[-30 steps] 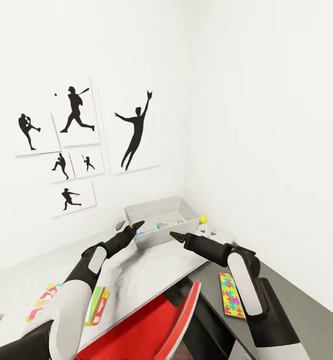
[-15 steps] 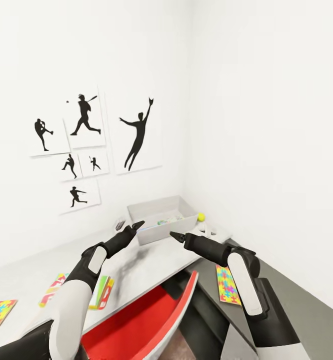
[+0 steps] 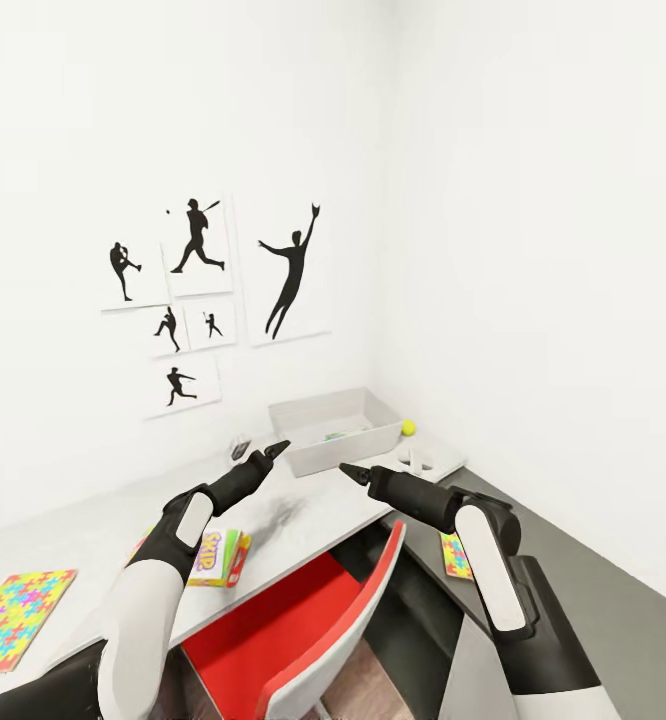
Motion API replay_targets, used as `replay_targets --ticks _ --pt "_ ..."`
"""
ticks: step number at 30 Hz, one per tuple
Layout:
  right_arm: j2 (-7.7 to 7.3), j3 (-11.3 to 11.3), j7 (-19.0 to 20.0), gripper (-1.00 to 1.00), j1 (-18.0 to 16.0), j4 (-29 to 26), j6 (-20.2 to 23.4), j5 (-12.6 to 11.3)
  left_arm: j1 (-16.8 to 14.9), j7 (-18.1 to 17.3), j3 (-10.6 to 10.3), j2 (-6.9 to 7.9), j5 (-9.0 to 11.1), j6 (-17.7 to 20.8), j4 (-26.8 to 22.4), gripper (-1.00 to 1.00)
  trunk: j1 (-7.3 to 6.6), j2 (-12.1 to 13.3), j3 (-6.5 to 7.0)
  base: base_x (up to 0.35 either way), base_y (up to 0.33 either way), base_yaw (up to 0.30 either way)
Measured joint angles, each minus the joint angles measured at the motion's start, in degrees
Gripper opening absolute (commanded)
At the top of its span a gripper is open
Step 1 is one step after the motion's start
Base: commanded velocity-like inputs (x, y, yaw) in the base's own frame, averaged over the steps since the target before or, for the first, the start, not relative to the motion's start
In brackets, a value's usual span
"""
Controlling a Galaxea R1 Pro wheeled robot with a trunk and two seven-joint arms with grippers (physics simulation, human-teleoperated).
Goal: Put all the toys in the child's room - the three board games (two on the bed and one on the table), the two jigsaw puzzles on the table, and the tennis ball on the table - inside the toy box on the table in the child's room.
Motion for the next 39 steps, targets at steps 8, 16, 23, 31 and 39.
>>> replay_targets --ticks 8,16,23,31,39 --pt "-0.07 -0.1 0.0 1.0 0.0 -0.1 0.0 0.0 0.0 0.0 0.0 0.01 0.0 0.1 0.0 1.0 0.0 0.0 0.01 -0.007 0.006 0.0" --pt "-0.13 -0.1 -0.1 1.0 0.0 0.0 0.0 0.0 0.0 -0.1 0.0 0.02 0.0 0.1 0.0 1.0 0.0 0.0 0.01 0.0 0.0 0.153" --pt "-0.14 0.0 -0.2 1.0 0.0 0.2 0.0 0.0 0.0 -0.1 0.0 0.07 0.0 0.2 0.0 1.0 0.0 0.0 0.01 -0.014 0.037 0.279" --pt "-0.13 0.0 -0.1 1.0 0.0 0.3 0.0 0.0 0.0 -2.6 0.0 0.18 0.0 0.4 0.0 1.0 0.0 0.0 0.01 -0.007 0.023 0.29" --pt "-0.13 -0.1 -0.1 1.0 0.0 0.3 0.0 0.0 0.0 -3.3 0.0 0.33 0.0 0.6 -0.6 1.0 0.0 0.0 0.01 0.0 0.001 0.291"
